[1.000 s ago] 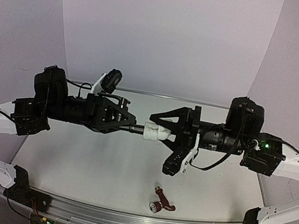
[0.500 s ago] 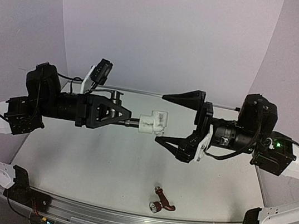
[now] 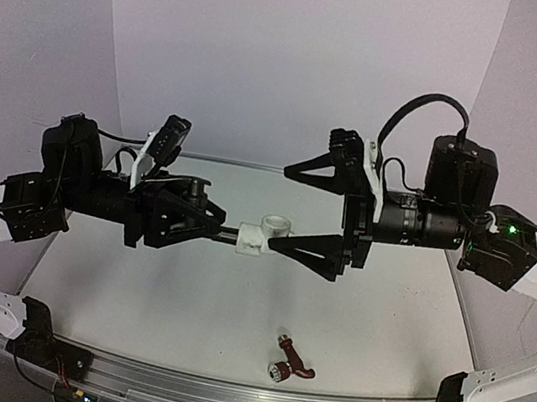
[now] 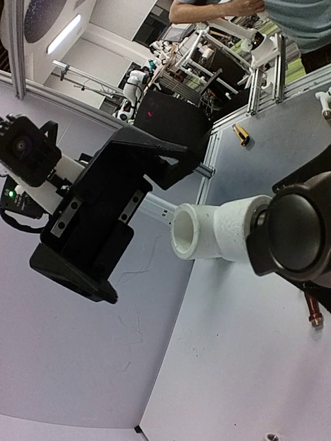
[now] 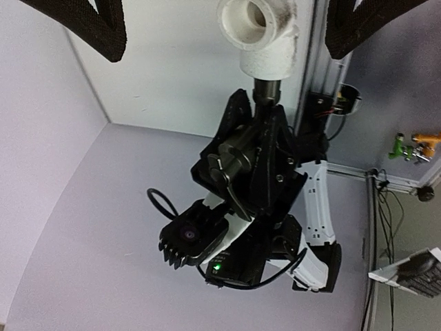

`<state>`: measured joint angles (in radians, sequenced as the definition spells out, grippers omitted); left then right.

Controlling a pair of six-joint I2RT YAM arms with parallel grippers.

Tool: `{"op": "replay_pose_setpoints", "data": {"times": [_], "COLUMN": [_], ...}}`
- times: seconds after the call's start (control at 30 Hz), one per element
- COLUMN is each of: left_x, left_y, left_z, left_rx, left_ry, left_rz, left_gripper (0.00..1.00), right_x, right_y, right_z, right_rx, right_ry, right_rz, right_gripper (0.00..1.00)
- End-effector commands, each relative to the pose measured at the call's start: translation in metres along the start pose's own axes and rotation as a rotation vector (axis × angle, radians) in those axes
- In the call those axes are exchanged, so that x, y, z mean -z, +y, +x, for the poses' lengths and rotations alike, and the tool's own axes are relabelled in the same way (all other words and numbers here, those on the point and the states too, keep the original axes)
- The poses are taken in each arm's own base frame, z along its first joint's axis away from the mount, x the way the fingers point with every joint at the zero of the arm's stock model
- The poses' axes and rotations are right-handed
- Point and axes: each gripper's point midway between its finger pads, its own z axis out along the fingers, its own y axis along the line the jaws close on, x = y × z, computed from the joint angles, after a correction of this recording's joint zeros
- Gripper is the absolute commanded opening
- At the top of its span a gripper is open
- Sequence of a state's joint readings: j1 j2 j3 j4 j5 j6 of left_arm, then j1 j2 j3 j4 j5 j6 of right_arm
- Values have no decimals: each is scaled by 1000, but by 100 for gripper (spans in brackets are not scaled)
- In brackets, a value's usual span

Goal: Install the water faucets

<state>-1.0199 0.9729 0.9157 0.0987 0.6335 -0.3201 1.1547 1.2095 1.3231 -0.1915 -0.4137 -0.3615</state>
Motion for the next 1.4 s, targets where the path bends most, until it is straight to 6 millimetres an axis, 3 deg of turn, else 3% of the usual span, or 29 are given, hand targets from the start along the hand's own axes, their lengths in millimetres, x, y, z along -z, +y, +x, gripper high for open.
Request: {"op": "replay_pose_setpoints", "data": {"times": [0.0, 0.3, 0.77, 0.83, 0.97, 1.13, 1.17, 1.37], "left_x": [4, 2, 6, 7, 6, 7, 10, 32], "left_y": [-16, -13, -9, -7, -5, 2, 3, 22], "left_z": [-22, -24, -25, -25, -25, -29, -31, -51], "left_rx": [-124, -140, -160, -156, -148, -124, -120, -72], "left_ry": [-50, -52, -77, -76, -72, -87, -98, -204], "left_rz": [43, 21, -27, -41, -46, -93, -108, -288], "left_gripper": [0, 0, 1, 12, 34, 91, 97, 100], "right_x": [-6, -24, -21, -20, -18, -13, -11, 0], "right_y": [16, 9, -12, -17, -23, -38, -42, -77], "right_z": [6, 31, 33, 30, 25, 21, 21, 28], "right_rx": [-279, -401, -394, -386, -383, -373, -370, -307], "right_ry": [35, 103, 98, 92, 81, 68, 68, 86], "right_rz": [-100, -90, -35, -22, -2, 54, 66, 227], "right_gripper": [93, 78, 11, 1, 0, 0, 0, 0]}}
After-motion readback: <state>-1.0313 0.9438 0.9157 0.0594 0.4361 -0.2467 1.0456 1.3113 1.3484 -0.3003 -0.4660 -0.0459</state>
